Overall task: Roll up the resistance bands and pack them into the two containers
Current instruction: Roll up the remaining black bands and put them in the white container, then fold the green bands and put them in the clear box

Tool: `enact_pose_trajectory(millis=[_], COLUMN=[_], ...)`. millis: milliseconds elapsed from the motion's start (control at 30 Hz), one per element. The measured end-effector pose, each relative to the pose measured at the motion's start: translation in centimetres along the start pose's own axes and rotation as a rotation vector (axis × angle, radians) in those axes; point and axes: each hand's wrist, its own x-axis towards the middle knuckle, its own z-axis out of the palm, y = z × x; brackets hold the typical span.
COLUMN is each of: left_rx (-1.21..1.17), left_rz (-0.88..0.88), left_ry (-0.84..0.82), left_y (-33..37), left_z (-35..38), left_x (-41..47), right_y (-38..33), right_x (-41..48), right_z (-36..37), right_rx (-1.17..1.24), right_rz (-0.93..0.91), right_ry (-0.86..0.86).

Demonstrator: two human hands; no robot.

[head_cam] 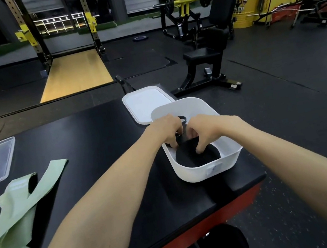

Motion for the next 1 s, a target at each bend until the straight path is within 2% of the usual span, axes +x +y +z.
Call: enact_pose_trajectory(millis=[100,267,333,433,567,633,700,867,1000], left_rx=[-0.099,-0.284,-0.282,-0.202,-0.116,-0.113,-0.098,-0.081,-0.075], left_rz=[0.011,-0.106,-0.128,-0.119,-0.247,-0.308,-0.39,-0.567,-0.593], left_ry=[0.109,0.582,0.703,0.828,0.811,0.803,0.767,0.674,0.657], left_y=[-0.2,-2.0,-2.8,-4.0,-5.1,-5.4,-5.8,-6.8,-7.2], left_z=[0.1,1.9,3.4,5.9,8.5,9.9,11.6,14.7,15.3], left_x=[-1.3,-5.7,-7.6,-10.5,-14.3,-16.6,-18.7,-23.7,-26.7], right_y=[-0.2,-0.7,-1.4,-3.3,-7.3,-9.8,-12.9,-18.0,-20.4], right_x=[-0.5,-1.2,-1.4,-1.4,-1.1,-1.2,-1.5,-0.4,0.6], right_z=[-0.1,-0.2,-0.3,-0.4,0.0,0.9,2.3,8.3,11.1], right_rx=[-0.029,-0.053,-0.083,-0.074,-0.118,-0.048,0.027,0.0,0.011], right_rz=[0.006,0.027,0.02,0.018,-0.072,-0.174,-0.27,-0.262,-0.239], right_ry=[-0.018,-0.056,0.007,0.189,0.463,0.626,0.707,0.692,0.642])
